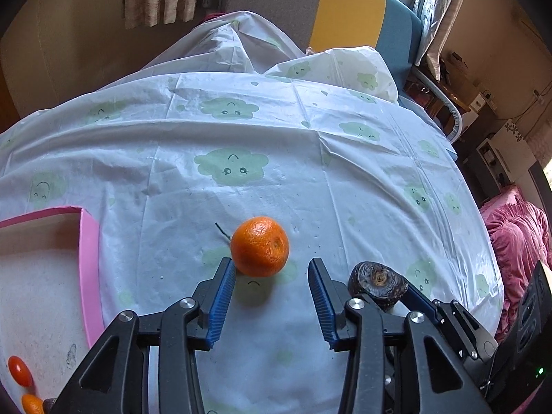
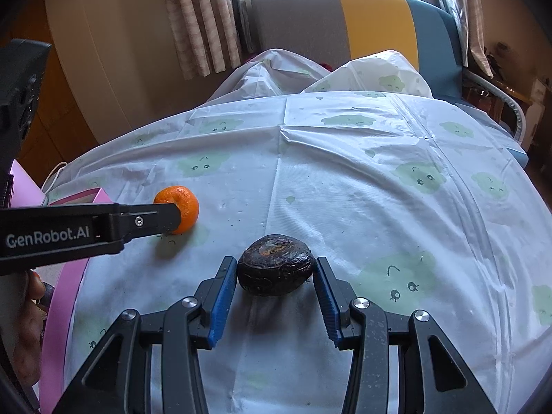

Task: Organize fruits
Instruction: 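Grasp the last mandarin with the left gripper, then place the mandarin in the tray with the left gripper while the right gripper carries the eggplant piece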

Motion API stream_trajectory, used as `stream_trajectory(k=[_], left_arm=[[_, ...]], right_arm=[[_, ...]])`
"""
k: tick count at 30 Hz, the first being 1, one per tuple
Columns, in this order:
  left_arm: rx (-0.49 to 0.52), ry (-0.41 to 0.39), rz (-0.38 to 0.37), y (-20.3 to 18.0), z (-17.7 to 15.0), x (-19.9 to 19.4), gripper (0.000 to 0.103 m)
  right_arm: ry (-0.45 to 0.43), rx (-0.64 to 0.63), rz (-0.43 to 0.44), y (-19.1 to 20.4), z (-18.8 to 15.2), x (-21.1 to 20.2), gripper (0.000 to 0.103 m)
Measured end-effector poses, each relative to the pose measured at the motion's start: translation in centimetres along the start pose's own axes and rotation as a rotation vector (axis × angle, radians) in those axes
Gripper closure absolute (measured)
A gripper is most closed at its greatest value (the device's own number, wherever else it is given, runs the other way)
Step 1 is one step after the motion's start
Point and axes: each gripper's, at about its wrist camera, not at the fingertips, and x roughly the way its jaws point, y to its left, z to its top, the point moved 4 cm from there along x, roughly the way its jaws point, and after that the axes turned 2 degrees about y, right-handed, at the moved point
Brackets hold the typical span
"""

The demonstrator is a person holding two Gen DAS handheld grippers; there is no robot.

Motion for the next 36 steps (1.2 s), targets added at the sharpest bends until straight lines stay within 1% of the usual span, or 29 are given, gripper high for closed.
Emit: stream_trajectory(k=[7,11,20,23,24,25,27,29,30,36], left_arm=[[0.004,-0.029,0.021,0.0,1.2,0.5,0.058],[-0.015,-0.023,0.021,0.3,1.6,0.8,0.058],[-0.027,0.010,0.036,0.8,1.2,2.0,0.058],[-0.015,0.024,0.035,0.6,1.2,2.7,0.058],[-0.012,0.033,0.034,0.6,1.0,2.9,0.063],[-0.006,0.028,0.037,0.5,0.9,3.0,0.064],[0.010,0.017,0.036,0.4,0.7,2.8,0.065],[0.005,0.013,0.038,0.5,0.5,2.3,0.066],[0.007,-0.002,0.051,0.6,0.4,1.9,0.066],[0.018,-0.052,0.071,0.9,-0.4,-1.7,0.066]], right_arm=[[-0.001,-0.002,-0.001,0.1,0.0,0.0,0.057],[0.000,-0.002,0.001,0.1,-0.1,0.1,0.057],[0.003,-0.001,0.003,0.2,-0.1,0.3,0.057],[0.009,-0.002,0.003,0.2,-0.2,0.4,0.057],[0.010,-0.002,0.002,0.2,-0.2,0.4,0.057],[0.010,-0.002,0.003,0.2,-0.2,0.4,0.057],[0.009,-0.003,0.003,0.2,-0.2,0.5,0.057],[0.009,-0.005,0.000,0.2,-0.2,0.5,0.057],[0.010,-0.006,-0.001,0.2,-0.2,0.5,0.057],[0.014,-0.016,-0.009,0.2,-0.2,0.6,0.057]])
